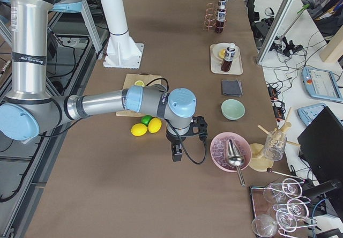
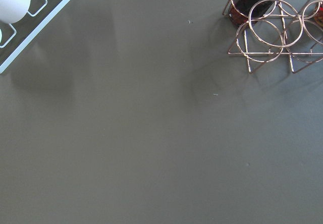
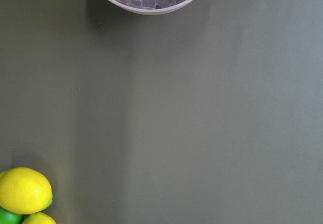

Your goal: Place tea on tray

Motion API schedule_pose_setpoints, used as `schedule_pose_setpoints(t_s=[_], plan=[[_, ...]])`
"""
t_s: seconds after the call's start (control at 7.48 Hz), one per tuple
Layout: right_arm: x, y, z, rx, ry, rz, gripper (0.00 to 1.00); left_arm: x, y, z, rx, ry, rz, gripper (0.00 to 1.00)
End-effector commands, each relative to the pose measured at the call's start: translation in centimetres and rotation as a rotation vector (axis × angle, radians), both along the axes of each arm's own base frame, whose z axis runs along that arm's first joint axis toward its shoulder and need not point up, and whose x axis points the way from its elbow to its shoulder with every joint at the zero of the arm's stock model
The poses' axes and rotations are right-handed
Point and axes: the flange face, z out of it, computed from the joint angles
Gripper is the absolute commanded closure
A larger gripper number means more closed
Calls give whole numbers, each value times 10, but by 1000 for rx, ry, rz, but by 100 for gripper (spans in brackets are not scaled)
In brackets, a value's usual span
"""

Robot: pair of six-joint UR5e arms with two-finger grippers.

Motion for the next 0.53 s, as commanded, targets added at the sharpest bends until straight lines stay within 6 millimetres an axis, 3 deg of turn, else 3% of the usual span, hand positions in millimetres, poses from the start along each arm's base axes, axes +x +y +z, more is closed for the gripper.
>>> schedule_pose_setpoints(t_s=[0.0, 0.4], plan=[[0, 3, -1, 2, -5, 2, 0, 0, 1, 11, -80, -4, 1, 2], [-1, 5, 5, -18, -10, 5, 0, 0, 2, 15, -95, -4, 3, 2]])
